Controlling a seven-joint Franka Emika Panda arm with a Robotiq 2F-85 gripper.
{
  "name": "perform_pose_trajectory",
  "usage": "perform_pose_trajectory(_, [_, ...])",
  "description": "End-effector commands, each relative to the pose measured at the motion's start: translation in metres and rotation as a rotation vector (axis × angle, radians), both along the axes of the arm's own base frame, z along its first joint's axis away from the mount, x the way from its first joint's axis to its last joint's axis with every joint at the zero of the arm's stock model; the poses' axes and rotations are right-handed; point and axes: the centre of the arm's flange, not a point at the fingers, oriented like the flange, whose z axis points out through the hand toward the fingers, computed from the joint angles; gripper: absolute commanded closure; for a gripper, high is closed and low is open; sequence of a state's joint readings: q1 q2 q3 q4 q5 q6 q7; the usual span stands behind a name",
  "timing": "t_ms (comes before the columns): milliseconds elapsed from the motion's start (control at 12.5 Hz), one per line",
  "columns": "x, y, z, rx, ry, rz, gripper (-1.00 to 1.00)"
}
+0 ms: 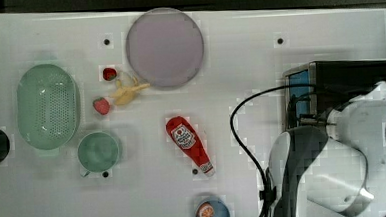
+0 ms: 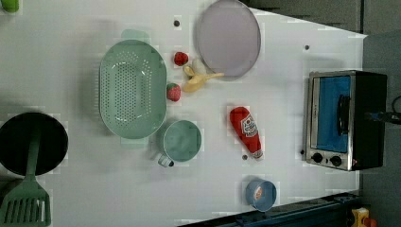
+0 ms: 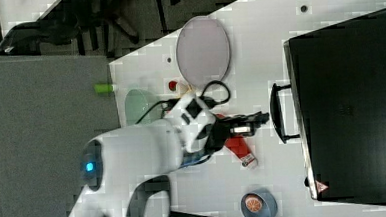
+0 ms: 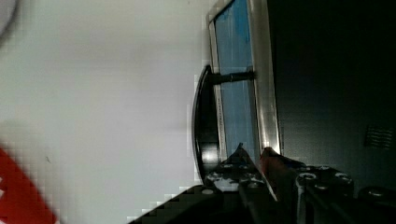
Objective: Flap open oven.
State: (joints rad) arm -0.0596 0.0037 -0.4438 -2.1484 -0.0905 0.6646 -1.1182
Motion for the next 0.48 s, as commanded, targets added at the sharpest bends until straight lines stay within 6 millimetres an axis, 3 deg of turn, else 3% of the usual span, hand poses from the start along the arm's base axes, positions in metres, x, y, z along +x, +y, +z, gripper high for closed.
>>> perform_pose_trajectory(80, [0.003,0.0,-0.031,-0.018,0.015,0.078,0.65])
perform_pose_trajectory(480, [0.009,-0.003,-0.074,-0.034,0.06,0.08,0.65])
